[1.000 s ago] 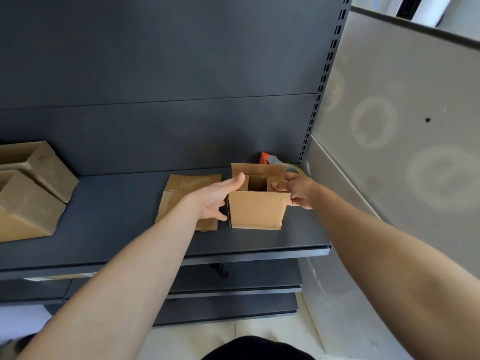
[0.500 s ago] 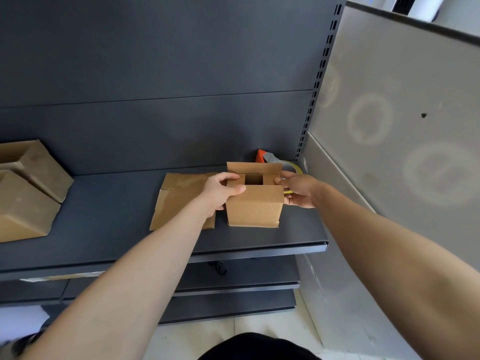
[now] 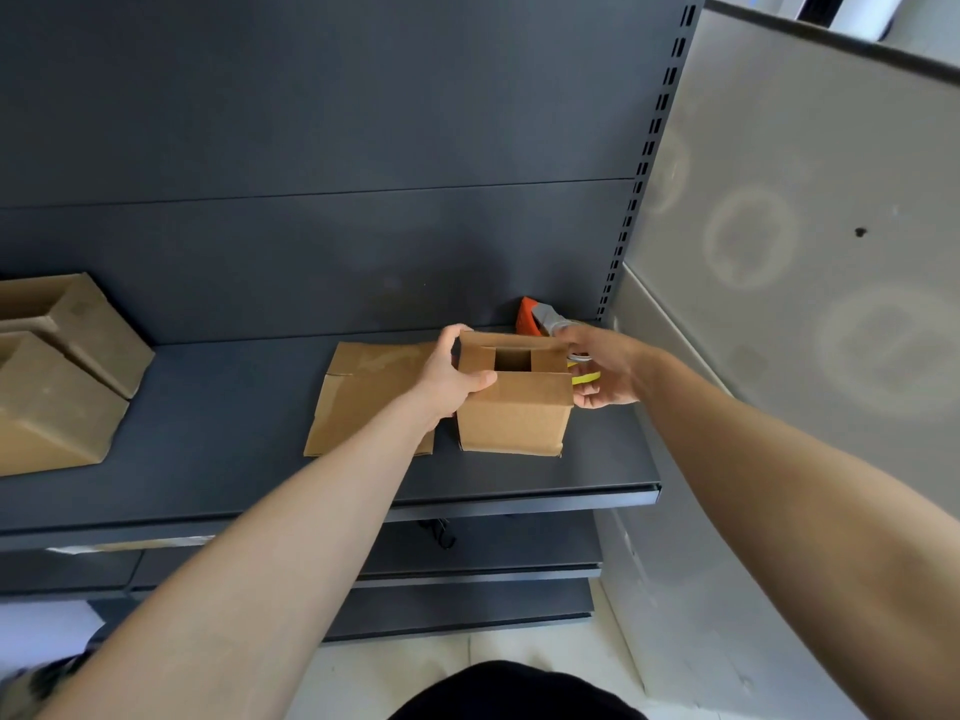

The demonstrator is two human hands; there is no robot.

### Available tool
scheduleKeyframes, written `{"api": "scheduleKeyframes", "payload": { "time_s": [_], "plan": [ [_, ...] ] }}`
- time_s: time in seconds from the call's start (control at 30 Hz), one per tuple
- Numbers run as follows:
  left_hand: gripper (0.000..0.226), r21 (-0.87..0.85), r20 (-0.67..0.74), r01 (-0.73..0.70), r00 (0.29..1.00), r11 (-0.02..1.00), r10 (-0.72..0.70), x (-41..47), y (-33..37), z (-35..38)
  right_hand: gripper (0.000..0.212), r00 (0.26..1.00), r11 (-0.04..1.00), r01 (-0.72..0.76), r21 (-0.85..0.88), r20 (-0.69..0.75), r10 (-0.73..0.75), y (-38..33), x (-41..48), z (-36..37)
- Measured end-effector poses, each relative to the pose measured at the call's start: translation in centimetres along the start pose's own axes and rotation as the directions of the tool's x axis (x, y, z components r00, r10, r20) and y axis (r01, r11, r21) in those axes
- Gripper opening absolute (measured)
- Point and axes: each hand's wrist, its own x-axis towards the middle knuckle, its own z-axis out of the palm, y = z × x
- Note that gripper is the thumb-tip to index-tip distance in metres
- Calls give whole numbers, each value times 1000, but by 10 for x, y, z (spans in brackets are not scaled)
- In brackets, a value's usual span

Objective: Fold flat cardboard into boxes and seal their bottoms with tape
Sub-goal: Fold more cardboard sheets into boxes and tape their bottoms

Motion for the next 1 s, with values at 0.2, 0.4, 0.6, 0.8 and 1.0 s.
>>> {"api": "scheduleKeyframes", "payload": {
  "time_s": [0.2,0.4,0.6,0.8,1.0],
  "plan": [
    [28,25,-38,7,999,1000,-6,3,2,2,26,999,998,41,-49,-12,-41,11,3,0],
    [15,70,-98,-51,994,996,58,6,6,8,20,999,997,43,-70,-26,-45,8,6,1],
    [14,138,-92,-75,992,988,88,12,10,9,32,984,988,116,-104,-126,-129,-2,25,-18],
    [8,204,-29,-52,998,977,60,16,16,11,44,889,750,63,-658,-305,-341,-16,55,-9],
    [11,288,-8,-10,1000,958,13,22,22,12,18,953,517,16,-856,-145,-268,-10,83,-10]
  ]
}}
